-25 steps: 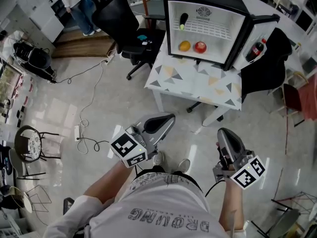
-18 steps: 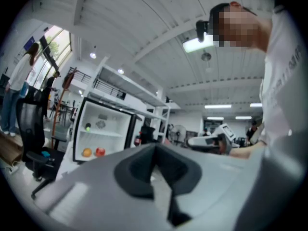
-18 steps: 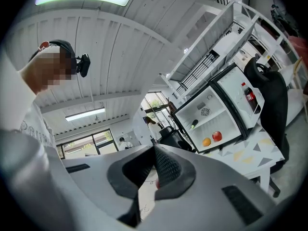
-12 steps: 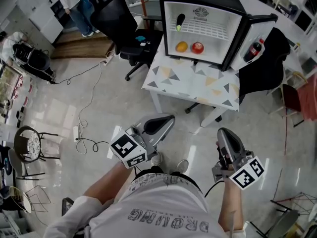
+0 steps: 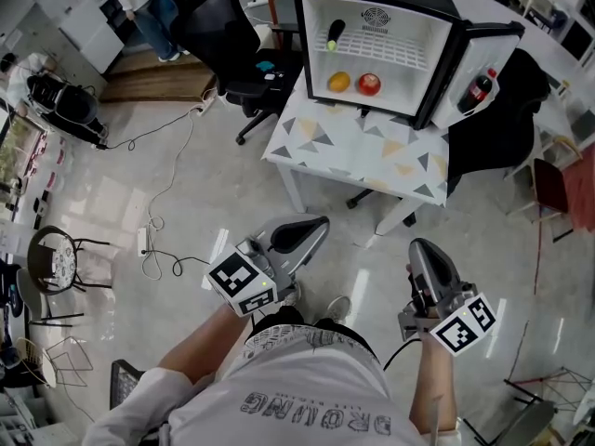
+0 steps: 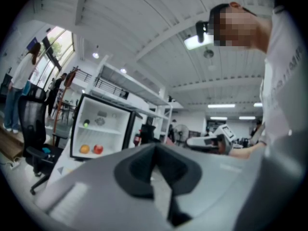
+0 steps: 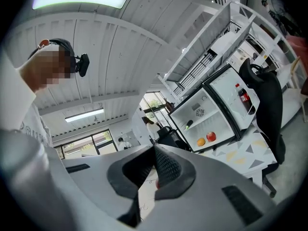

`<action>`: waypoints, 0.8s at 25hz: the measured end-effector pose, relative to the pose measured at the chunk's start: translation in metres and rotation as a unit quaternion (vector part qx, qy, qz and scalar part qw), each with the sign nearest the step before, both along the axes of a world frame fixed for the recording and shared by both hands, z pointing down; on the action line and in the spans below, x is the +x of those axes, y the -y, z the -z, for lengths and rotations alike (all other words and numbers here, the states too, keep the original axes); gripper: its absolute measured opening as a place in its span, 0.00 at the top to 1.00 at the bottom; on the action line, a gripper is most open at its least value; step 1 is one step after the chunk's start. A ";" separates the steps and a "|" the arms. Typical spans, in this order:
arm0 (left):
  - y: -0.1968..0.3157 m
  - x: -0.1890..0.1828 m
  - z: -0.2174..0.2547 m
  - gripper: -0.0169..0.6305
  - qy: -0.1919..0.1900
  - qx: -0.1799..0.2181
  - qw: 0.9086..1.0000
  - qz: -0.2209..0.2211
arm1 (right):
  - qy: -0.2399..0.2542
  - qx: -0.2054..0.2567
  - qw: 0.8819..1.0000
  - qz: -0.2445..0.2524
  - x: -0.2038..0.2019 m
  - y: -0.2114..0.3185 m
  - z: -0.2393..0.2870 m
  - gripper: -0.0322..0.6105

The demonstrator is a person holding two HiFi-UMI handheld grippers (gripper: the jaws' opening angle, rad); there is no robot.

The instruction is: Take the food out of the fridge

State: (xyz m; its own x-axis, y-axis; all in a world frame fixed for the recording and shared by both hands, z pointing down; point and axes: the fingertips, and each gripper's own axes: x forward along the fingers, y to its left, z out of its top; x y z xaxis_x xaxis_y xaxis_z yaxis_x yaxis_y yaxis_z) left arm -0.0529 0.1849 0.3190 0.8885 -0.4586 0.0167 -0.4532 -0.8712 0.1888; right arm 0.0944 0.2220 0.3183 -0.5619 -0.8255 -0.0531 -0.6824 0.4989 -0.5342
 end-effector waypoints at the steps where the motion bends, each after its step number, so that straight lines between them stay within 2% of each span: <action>1: -0.001 0.002 -0.001 0.96 0.000 -0.001 1.000 0.001 | -0.002 0.000 1.000 0.002 0.002 0.000 0.000 0.97; 20: 0.003 0.039 0.000 0.96 0.003 0.006 1.000 0.007 | -0.001 0.008 1.000 0.016 0.034 0.005 -0.001 0.97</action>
State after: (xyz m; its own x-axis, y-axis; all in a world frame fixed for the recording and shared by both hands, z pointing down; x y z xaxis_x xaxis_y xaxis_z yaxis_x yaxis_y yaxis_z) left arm -0.0141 0.1816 0.3193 0.8814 -0.4721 0.0159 -0.4672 -0.8665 0.1759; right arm 0.1287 0.2171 0.3192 -0.5877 -0.8065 -0.0643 -0.6679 0.5284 -0.5242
